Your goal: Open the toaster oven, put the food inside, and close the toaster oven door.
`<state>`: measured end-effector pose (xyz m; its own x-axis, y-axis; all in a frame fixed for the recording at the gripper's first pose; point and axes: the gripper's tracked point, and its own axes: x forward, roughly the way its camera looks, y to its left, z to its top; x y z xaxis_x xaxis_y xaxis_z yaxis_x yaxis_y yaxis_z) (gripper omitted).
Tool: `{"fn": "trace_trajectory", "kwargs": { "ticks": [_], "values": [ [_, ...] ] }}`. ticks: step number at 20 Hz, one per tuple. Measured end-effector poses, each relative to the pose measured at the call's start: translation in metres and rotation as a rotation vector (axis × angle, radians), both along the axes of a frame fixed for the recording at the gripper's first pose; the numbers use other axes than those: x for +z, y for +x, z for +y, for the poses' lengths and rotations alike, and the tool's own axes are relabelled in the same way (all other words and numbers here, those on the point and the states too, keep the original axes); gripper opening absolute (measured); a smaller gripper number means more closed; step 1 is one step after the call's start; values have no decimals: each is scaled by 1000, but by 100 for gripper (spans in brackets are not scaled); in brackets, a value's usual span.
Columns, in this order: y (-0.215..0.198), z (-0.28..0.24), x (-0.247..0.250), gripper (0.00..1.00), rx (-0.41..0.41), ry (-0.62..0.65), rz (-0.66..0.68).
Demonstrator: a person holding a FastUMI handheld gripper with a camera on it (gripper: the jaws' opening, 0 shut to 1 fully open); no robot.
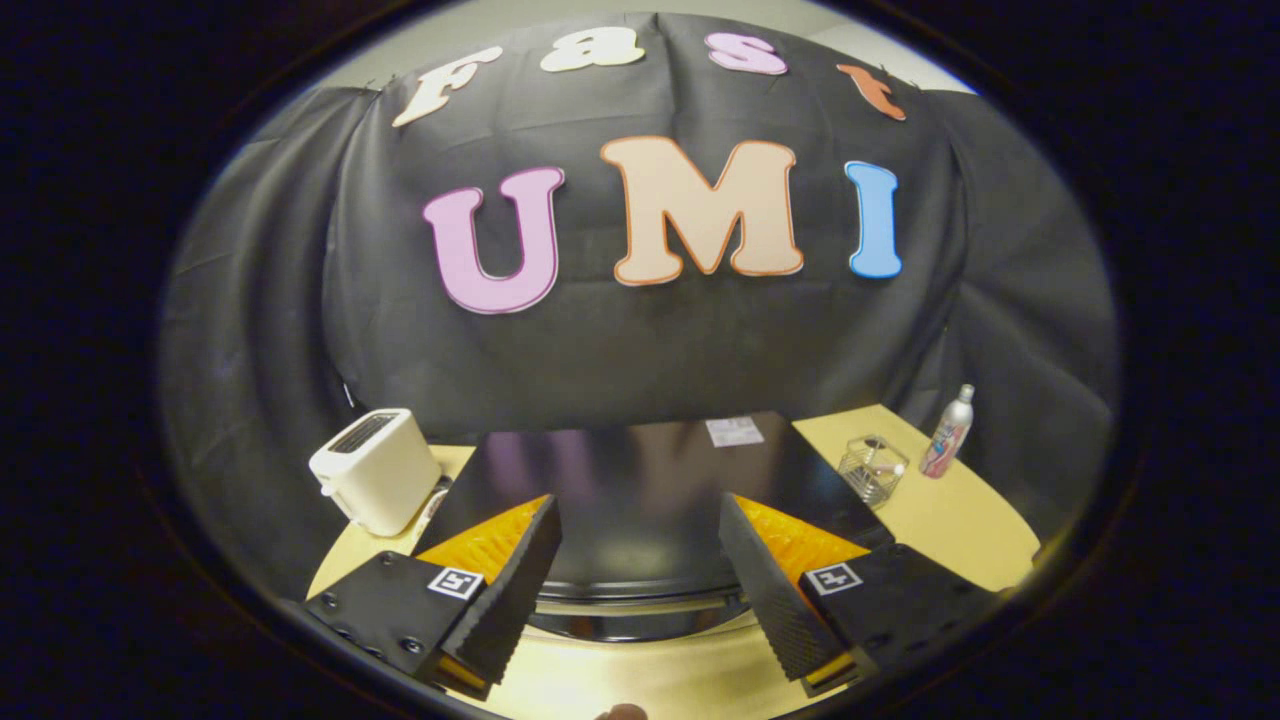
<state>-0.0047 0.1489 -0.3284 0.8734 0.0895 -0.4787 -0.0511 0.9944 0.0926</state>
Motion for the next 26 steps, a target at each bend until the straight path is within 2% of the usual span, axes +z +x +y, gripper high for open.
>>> {"fn": "trace_trajectory", "kwargs": {
  "ticks": [5,7,15,26],
  "values": [
    [-11,4,-29,100,14,-11,76],
    [-10,4,-32,100,11,-19,61],
    [-32,1,-30,100,11,-9,59],
    [-83,-10,-35,100,31,20,92]
  ]
}}
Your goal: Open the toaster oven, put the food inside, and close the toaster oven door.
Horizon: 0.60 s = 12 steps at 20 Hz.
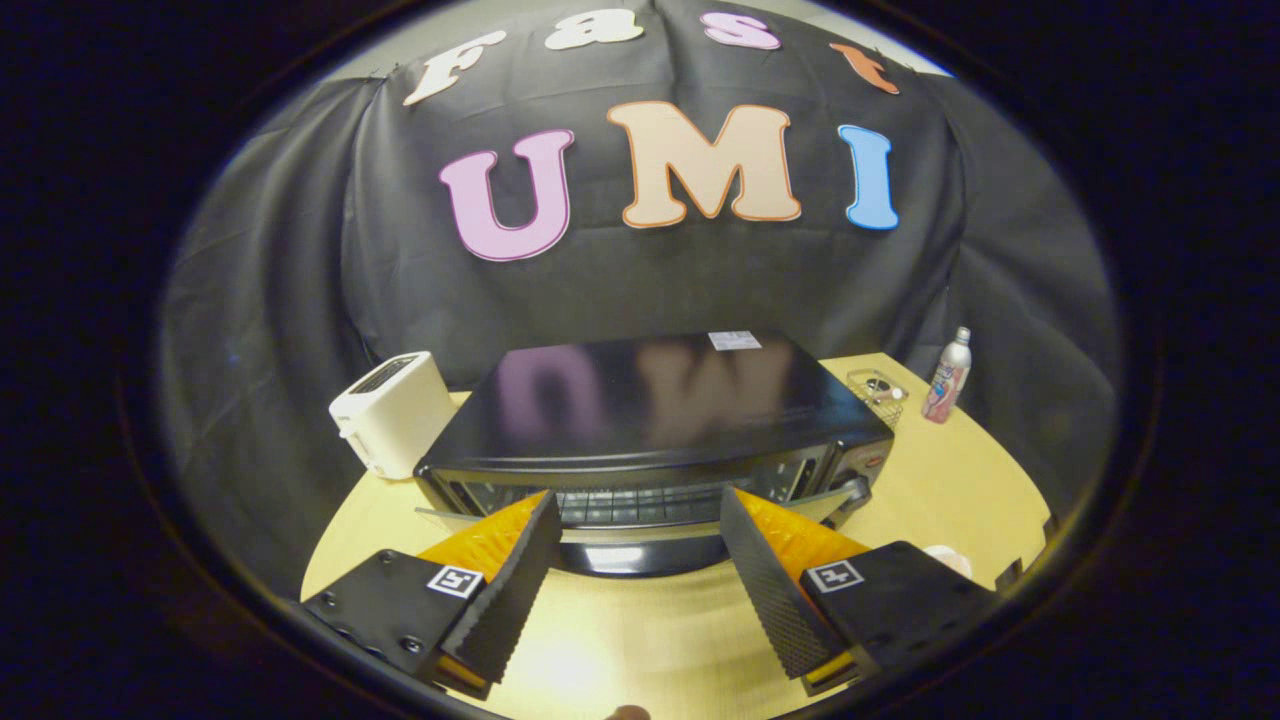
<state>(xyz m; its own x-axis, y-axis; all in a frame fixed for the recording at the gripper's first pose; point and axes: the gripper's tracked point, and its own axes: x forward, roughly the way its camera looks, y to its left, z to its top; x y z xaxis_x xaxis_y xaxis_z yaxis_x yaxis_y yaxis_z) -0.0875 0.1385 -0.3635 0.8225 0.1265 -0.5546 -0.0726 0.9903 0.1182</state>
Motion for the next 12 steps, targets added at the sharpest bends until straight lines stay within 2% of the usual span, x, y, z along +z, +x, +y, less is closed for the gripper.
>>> {"fn": "trace_trajectory", "kwargs": {
  "ticks": [3,6,12],
  "values": [
    [-25,-4,-7,100,0,7,32],
    [-52,-6,-22,100,47,-67,62],
    [-93,-11,-47,100,47,-63,118]
  ]
}}
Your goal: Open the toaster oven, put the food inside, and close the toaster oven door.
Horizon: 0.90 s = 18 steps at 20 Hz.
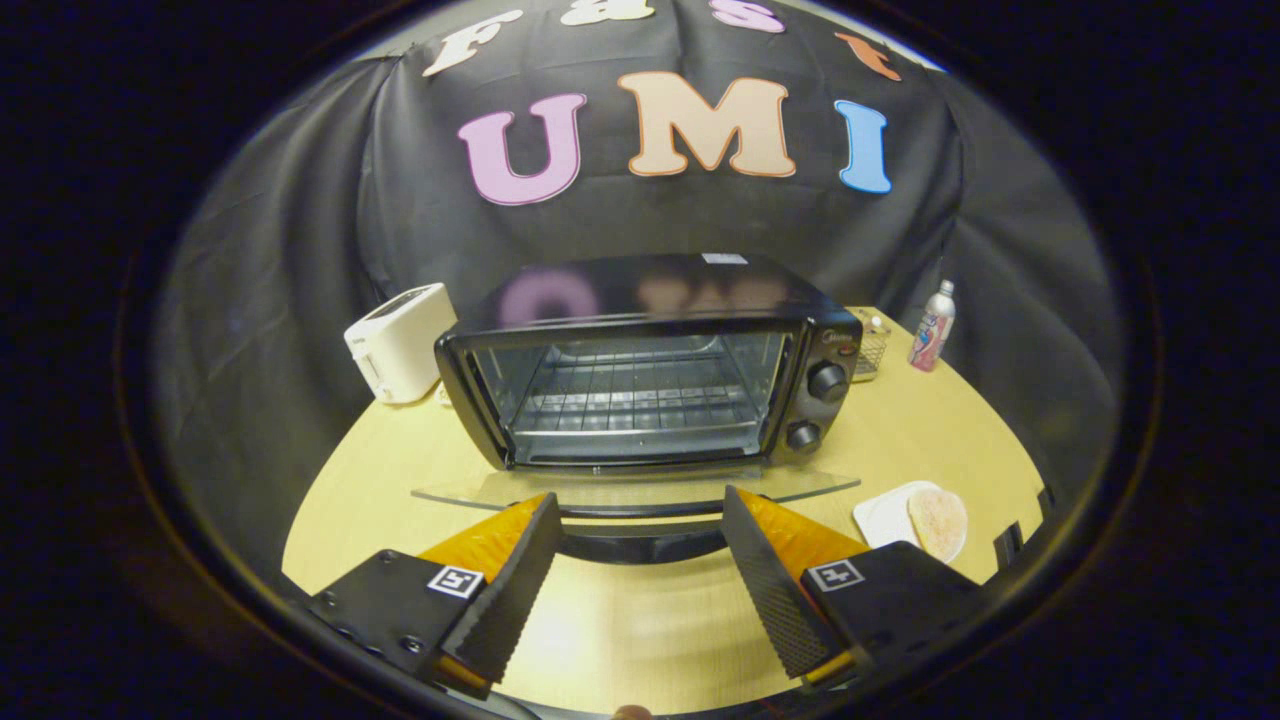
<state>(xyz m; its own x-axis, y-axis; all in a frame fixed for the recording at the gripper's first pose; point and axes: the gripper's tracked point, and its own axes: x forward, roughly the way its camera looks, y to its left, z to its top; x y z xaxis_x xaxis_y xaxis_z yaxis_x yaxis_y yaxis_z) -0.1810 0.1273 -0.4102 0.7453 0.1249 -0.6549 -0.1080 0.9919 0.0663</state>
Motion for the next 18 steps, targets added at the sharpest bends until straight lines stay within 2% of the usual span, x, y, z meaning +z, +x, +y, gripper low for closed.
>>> {"fn": "trace_trajectory", "kwargs": {
  "ticks": [9,13,18],
  "values": [
    [-55,-2,-63,99,10,-26,173],
    [-66,-1,-100,99,23,-49,257],
    [-69,-4,-99,99,1,-35,262]
  ]
}}
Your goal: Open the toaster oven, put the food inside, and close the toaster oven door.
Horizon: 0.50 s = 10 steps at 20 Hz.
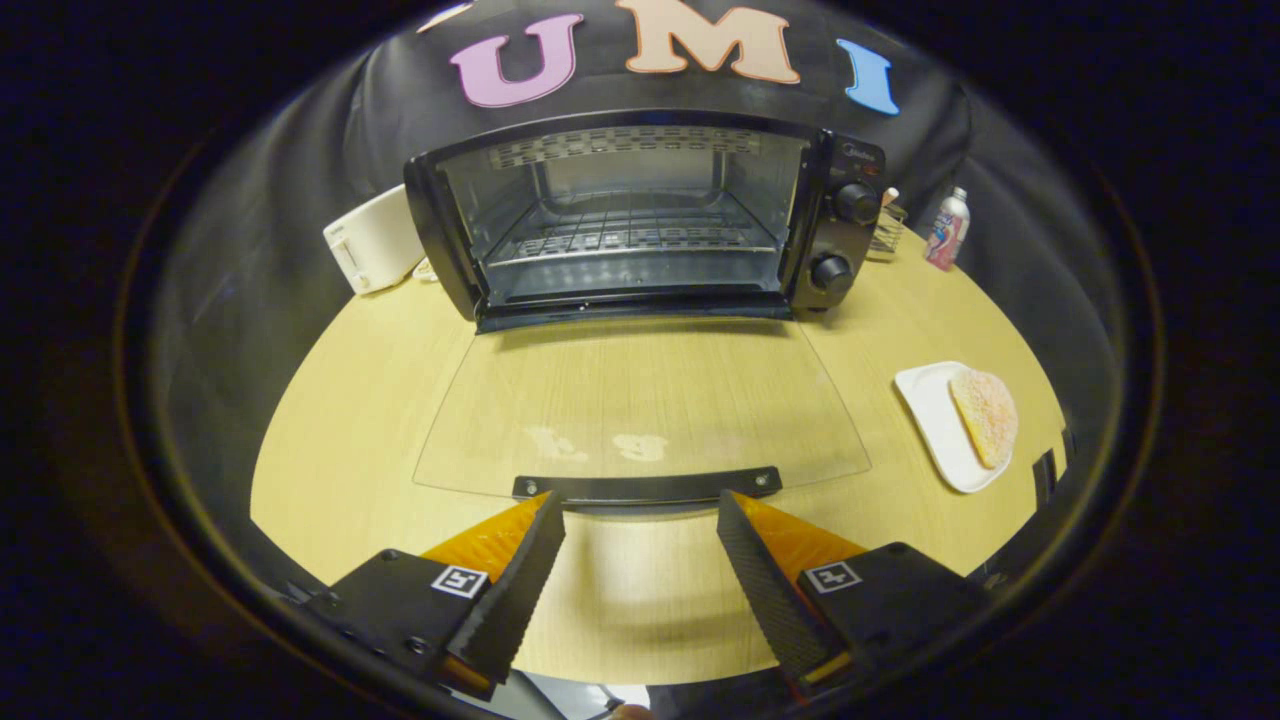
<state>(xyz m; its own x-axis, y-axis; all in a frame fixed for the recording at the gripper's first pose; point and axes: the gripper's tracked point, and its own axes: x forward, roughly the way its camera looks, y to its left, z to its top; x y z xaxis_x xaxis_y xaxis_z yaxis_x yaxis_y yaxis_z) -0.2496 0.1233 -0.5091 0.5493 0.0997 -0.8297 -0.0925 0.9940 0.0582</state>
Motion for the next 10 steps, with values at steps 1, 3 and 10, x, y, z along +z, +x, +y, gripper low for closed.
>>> {"fn": "trace_trajectory", "kwargs": {
  "ticks": [1,3,10],
  "values": [
    [1,-3,5,99,6,-8,-8],
    [7,-20,26,99,15,-44,-54],
    [70,-135,87,99,-164,-235,-190]
  ]
}}
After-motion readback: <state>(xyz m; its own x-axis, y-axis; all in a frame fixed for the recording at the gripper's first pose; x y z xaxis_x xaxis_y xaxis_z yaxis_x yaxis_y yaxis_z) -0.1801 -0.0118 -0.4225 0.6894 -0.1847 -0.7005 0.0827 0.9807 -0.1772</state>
